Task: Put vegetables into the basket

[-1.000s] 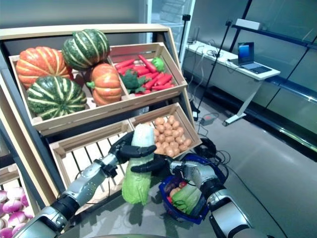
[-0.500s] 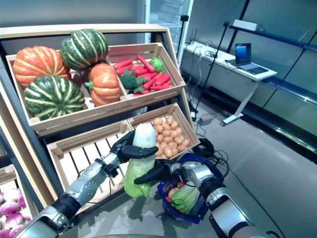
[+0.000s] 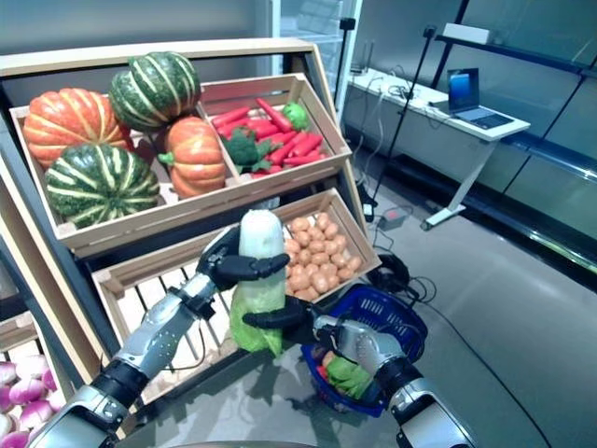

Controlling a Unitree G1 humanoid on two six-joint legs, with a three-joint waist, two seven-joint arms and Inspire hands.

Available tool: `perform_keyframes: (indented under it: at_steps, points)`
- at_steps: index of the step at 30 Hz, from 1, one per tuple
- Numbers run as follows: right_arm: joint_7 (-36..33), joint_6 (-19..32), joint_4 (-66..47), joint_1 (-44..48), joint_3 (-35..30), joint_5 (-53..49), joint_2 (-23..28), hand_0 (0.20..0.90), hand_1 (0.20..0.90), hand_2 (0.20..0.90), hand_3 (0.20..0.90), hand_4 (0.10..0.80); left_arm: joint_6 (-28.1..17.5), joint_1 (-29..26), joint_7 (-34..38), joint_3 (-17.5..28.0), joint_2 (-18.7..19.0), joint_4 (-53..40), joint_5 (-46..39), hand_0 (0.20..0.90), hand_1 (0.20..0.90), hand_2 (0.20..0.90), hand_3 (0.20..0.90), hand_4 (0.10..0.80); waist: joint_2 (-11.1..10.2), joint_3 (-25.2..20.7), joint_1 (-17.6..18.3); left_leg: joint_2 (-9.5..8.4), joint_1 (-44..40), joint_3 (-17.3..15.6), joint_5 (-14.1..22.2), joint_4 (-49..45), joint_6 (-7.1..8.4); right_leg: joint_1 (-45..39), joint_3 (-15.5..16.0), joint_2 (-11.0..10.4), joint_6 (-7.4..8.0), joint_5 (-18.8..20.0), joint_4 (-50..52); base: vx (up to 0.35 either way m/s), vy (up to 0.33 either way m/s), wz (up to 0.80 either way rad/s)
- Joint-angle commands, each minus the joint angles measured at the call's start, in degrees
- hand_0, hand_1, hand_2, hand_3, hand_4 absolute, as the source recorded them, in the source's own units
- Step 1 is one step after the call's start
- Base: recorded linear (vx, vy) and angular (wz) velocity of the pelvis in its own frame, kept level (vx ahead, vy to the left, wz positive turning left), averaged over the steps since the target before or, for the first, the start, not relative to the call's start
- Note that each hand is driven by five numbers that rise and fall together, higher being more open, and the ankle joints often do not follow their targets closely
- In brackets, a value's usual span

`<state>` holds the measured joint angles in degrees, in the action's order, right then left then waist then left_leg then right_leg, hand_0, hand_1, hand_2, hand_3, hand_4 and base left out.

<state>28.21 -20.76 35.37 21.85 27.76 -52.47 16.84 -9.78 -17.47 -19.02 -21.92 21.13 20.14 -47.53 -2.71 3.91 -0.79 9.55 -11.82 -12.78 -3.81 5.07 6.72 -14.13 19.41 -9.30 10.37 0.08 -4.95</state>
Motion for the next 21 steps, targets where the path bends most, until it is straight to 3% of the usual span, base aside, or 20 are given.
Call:
perform_keyframes:
  at_steps: [1,6,7,8,9,21]
  points:
    - [-3.18,8.88,-2.10,7.54,-5.74,-10.75,-6.63,0.300,0.300,0.300,0.300,0.400,-7.13,-12.18,-4.85,-2.90,-10.54,-8.41,-5.60,0.300,0.300,0.300,0.300,0.400,1.10,-1.55,-0.41,-0.49,-0.83,1.92,3.60,-0.07,-0.61,0.26,-0.09,-0.75,-3.10,1.10,1.34,0.000,0.000,0.00]
    - [-5.32,10.84,-2.76,8.59,-6.21,-10.69,-6.22,0.300,0.300,0.300,0.300,0.400,-6.86,-12.09,-3.88,-3.13,-10.46,-7.66,-5.84,0.302,0.302,0.302,0.302,0.402,0.99,-1.58,-0.51,-0.44,-0.83,1.99,3.56,-0.07,-0.58,0.28,-0.07,-0.74,-3.13,1.14,1.34,0.000,0.000,0.00]
    - [-6.10,11.18,-2.68,8.80,-6.30,-10.40,-6.07,0.300,0.300,0.300,0.300,0.400,-6.65,-12.10,-3.61,-3.15,-10.46,-7.43,-5.86,0.453,0.453,0.453,0.453,0.502,0.95,-1.62,-0.53,-0.43,-0.79,2.00,3.59,-0.07,-0.59,0.30,-0.06,-0.74,-3.14,1.15,1.29,0.000,0.000,0.00]
    - [-6.89,11.55,-2.26,9.09,-6.59,-10.25,-5.59,0.300,0.300,0.300,0.300,0.400,-6.23,-11.94,-3.47,-3.02,-10.36,-7.05,-5.82,0.554,0.554,0.554,0.554,0.569,0.92,-1.63,-0.51,-0.41,-0.80,1.96,3.62,-0.07,-0.62,0.29,-0.11,-0.71,-3.14,1.19,1.19,0.000,0.000,0.00]
    - [-7.31,11.68,-1.90,8.92,-7.03,-9.63,-5.13,0.300,0.300,0.300,0.300,0.400,-5.69,-11.69,-3.65,-2.89,-10.16,-6.67,-5.87,0.900,0.900,0.900,0.900,0.800,0.87,-1.62,-0.52,-0.37,-0.79,1.92,3.61,-0.07,-0.62,0.28,-0.11,-0.71,-3.13,1.23,1.16,0.000,0.000,0.00]
    - [-10.09,12.32,5.82,6.39,-13.44,-8.18,0.23,0.300,0.300,0.300,0.300,0.400,-3.91,-8.67,-2.31,0.73,-6.94,-4.62,-5.22,0.900,0.900,0.900,0.900,0.800,0.70,-1.29,-0.95,-0.01,-0.82,1.68,3.42,-0.07,-0.67,0.67,0.01,-0.61,-3.07,1.24,1.59,0.006,-0.003,0.00]
